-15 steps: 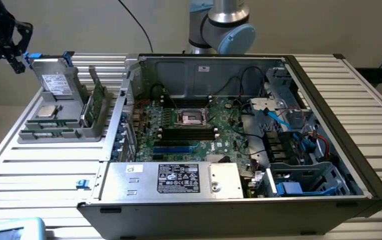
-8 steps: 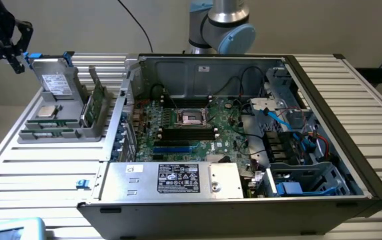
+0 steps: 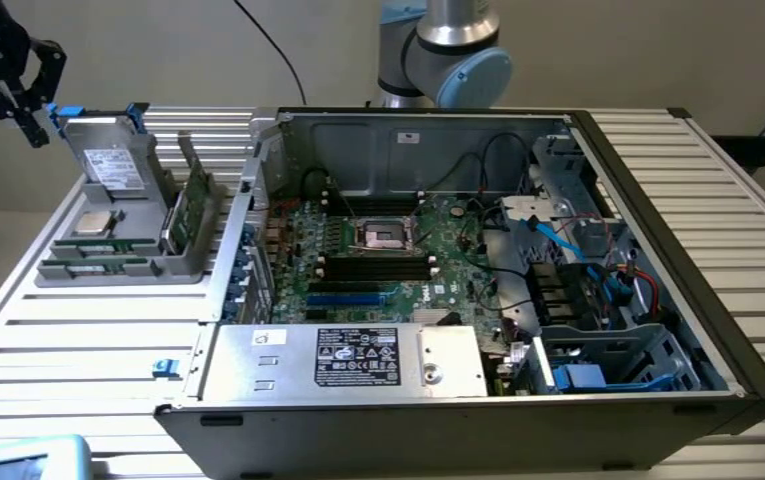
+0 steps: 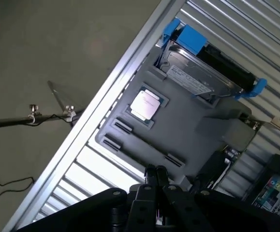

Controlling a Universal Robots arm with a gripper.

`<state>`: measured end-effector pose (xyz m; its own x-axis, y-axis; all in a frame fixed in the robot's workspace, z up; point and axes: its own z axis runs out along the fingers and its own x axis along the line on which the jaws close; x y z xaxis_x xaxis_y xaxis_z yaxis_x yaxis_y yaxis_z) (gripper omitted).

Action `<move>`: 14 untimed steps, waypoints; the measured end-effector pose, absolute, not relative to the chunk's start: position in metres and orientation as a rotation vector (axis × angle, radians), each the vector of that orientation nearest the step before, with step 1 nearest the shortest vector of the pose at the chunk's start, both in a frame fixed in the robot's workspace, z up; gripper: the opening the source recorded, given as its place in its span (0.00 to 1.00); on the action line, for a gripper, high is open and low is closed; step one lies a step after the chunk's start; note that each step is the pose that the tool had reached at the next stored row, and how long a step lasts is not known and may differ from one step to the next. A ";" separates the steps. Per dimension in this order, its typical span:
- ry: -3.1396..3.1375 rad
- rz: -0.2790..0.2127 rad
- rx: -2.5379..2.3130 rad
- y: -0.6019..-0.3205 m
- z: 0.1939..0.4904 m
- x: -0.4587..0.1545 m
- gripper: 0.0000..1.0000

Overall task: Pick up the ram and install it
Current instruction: 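Pick up the ram and move it above insertion slot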

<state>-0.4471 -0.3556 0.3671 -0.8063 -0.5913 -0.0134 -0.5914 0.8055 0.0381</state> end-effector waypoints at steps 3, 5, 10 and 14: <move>2.957 0.063 -1.059 -0.356 0.367 -0.447 0.11; 2.938 0.063 -1.112 -0.356 0.367 -0.447 0.11; 2.886 0.063 -1.246 -0.356 0.367 -0.447 0.11; 2.840 0.063 -1.351 -0.356 0.367 -0.447 0.11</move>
<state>-0.4471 -0.3556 0.3671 -0.6310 -0.7756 -0.0134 -0.7755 0.6302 0.0381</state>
